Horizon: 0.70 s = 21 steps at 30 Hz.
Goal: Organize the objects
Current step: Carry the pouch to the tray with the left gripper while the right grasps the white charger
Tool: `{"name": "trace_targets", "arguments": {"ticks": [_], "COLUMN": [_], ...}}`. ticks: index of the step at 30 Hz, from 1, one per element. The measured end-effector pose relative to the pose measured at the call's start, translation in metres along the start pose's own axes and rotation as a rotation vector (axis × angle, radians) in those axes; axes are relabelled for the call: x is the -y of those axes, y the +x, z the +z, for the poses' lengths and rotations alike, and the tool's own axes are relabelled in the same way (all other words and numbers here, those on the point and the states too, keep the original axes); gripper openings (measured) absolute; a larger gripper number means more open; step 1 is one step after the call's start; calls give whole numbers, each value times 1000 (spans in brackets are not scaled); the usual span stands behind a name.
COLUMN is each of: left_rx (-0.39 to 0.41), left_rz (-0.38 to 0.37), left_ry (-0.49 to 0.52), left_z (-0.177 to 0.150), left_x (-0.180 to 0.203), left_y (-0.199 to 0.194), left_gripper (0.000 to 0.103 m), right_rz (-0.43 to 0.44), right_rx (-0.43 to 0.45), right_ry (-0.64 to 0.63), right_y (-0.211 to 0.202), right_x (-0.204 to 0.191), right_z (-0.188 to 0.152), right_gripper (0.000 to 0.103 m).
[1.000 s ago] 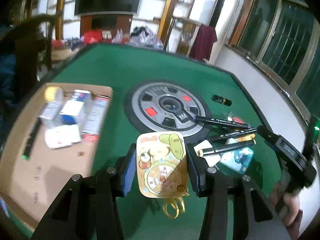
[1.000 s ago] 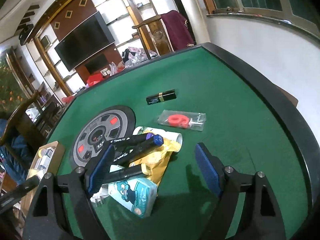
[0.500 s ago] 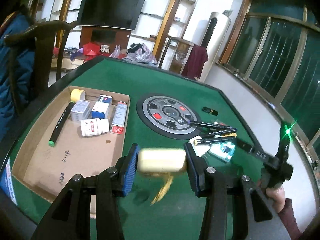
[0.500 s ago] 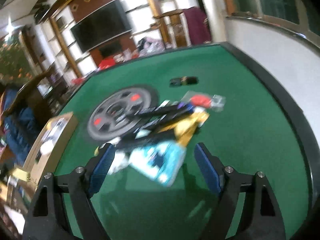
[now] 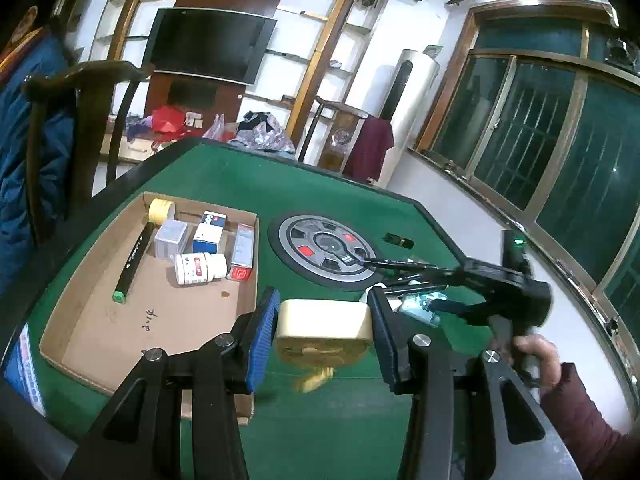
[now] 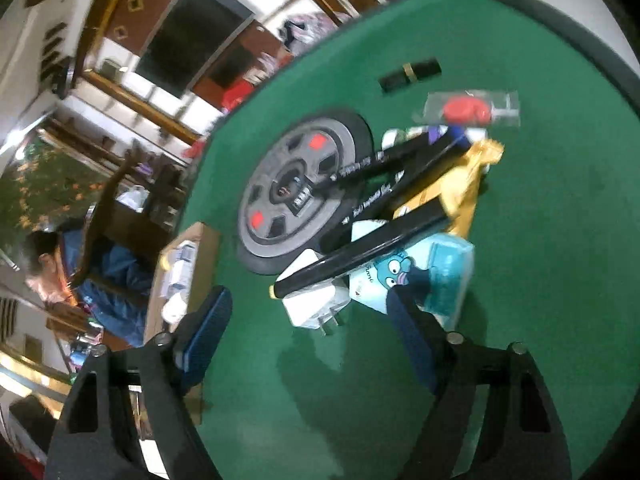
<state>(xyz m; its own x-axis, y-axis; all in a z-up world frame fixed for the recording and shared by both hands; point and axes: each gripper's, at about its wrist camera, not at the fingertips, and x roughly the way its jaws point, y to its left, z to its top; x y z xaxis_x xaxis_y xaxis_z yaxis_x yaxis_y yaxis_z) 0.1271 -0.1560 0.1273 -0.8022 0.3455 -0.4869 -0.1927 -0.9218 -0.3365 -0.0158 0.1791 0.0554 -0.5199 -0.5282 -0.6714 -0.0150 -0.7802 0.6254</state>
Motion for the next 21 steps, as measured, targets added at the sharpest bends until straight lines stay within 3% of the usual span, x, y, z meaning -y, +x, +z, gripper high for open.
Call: {"name": "trace_targets", "arguments": {"ticks": [4,6,10,15,19,21], "left_rx": [12,12,8,4,29,40], "left_rz": [-8,-13,-15,-27,-30,-35], "left_ry": [12,11,9,-13,-15,-23], "left_z": [-2,-4,-7,-11,-11,-10], "left_x": [-3,-5,-12,-24,-34,-40], "left_y": [-4,-4,-2,-3,-12,-15], "left_gripper": [40,40,40,40,39,26], "right_rz": [-119,-167,-256,-235,-271,-276], "right_rx": [13,29,63,62,52,47], "right_ry": [40,55,78,156,11,-55], "right_y": [24,29,40,53,49,45], "right_x": [-7,-10,-22,-27,-51,-57], "right_z": [8,11,16,23,28,31], "right_gripper": [41,36,35,36,35,36]}}
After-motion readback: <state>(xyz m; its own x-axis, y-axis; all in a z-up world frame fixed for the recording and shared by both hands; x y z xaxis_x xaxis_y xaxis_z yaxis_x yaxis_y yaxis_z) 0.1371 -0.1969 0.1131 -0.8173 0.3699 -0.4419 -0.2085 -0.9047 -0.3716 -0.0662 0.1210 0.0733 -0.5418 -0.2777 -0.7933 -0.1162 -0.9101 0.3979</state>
